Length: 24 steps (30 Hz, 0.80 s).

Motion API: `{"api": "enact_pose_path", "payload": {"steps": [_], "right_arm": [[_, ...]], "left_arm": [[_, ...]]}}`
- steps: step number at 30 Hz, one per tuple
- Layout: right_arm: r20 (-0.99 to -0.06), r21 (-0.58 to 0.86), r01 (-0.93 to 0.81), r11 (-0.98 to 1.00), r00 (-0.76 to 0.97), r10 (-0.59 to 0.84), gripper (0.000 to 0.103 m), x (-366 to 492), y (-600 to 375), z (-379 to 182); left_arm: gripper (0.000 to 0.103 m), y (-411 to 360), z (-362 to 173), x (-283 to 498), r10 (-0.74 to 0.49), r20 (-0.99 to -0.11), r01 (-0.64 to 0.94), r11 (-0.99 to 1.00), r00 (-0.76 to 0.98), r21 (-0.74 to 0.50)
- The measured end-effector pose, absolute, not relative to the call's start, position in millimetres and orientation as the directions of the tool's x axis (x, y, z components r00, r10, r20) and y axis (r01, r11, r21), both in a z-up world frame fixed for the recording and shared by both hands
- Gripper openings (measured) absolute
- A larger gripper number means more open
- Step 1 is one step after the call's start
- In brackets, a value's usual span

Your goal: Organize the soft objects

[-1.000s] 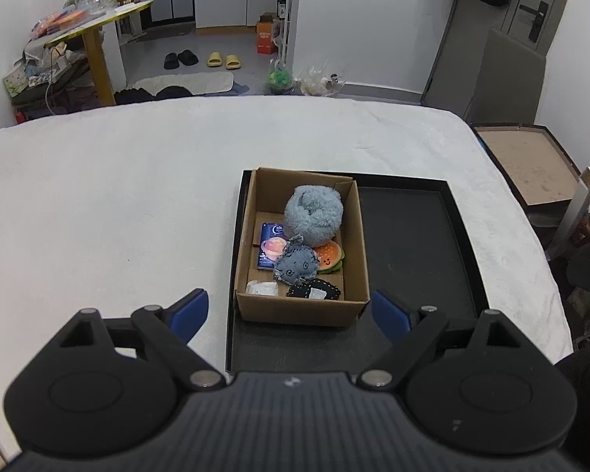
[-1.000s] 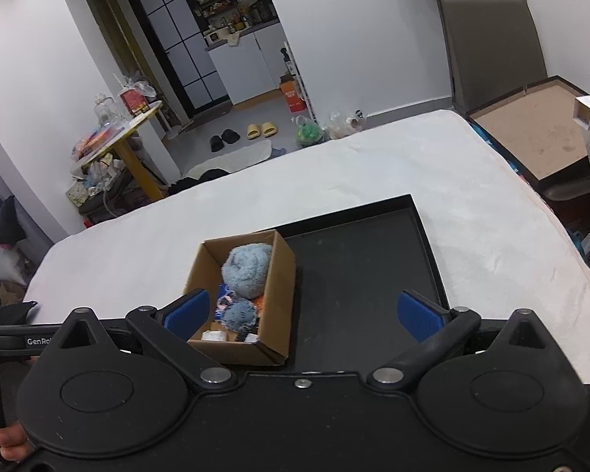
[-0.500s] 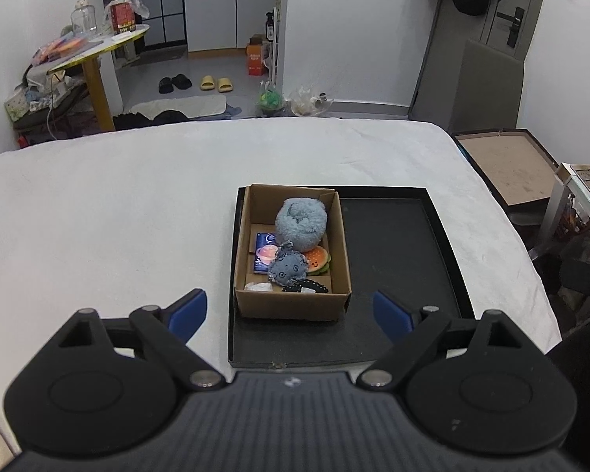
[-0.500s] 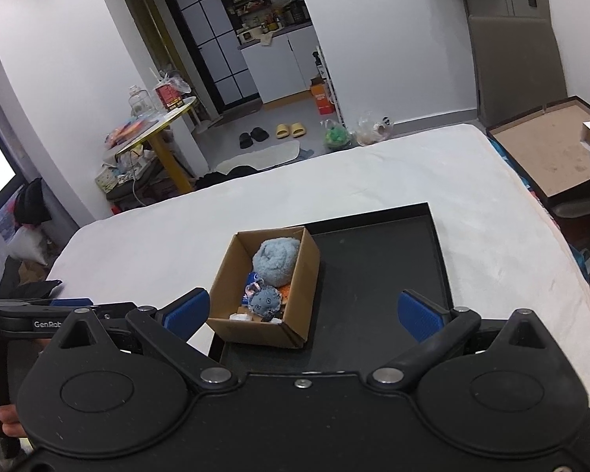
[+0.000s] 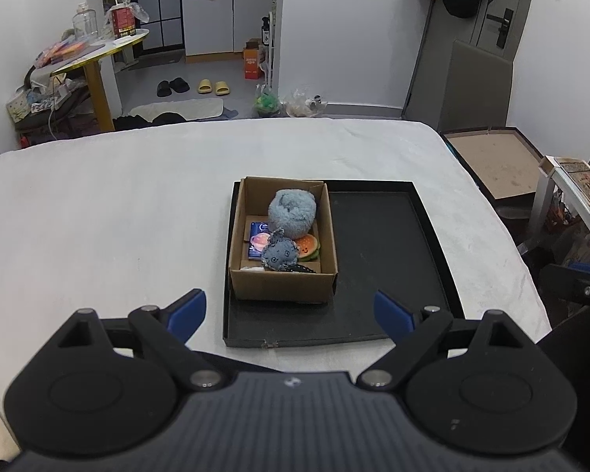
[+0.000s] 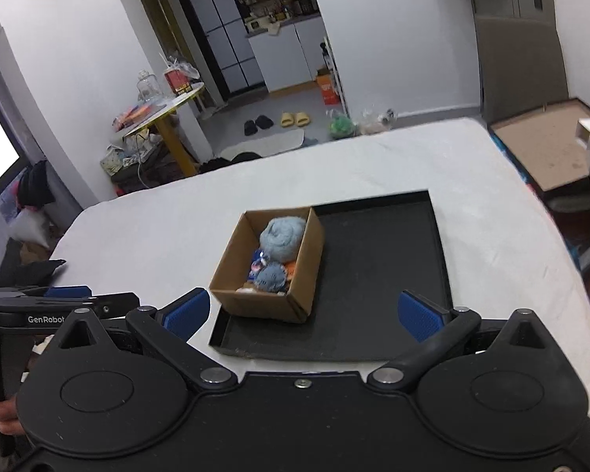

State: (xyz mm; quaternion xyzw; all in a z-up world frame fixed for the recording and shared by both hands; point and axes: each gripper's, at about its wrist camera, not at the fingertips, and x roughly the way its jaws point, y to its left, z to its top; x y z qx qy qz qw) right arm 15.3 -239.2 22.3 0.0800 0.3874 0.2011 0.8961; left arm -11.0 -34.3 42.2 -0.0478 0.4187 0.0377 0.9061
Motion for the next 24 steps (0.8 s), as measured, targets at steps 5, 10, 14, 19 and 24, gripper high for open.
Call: {"api": "enact_pose_path", "payload": {"steps": [5, 10, 14, 19, 24], "right_arm": [[-0.643, 0.33, -0.297, 0.896, 0.625, 0.444, 0.103, 6, -244, 26], [-0.632, 0.345, -0.299, 0.89, 0.627, 0.455, 0.103, -2, -246, 29], [-0.629, 0.329, -0.307, 0.893, 0.635, 0.449, 0.103, -6, -242, 31], [-0.623, 0.338, -0.325, 0.883, 0.626, 0.469, 0.103, -9, -239, 31], [-0.61, 0.35, -0.324, 0.879, 0.633, 0.476, 0.103, -10, -241, 31]], "left_arm": [[0.092, -35, 47, -22, 0.03, -0.755, -0.107, 0.993, 0.655, -0.053], [0.092, -34, 50, -30, 0.028, -0.748, -0.104, 0.993, 0.663, -0.055], [0.092, -33, 51, -38, 0.025, -0.741, -0.103, 0.993, 0.671, -0.059], [0.092, -31, 54, -43, 0.023, -0.732, -0.101, 0.993, 0.681, -0.063], [0.092, -31, 57, -45, 0.03, -0.725, -0.103, 0.993, 0.688, -0.057]]}}
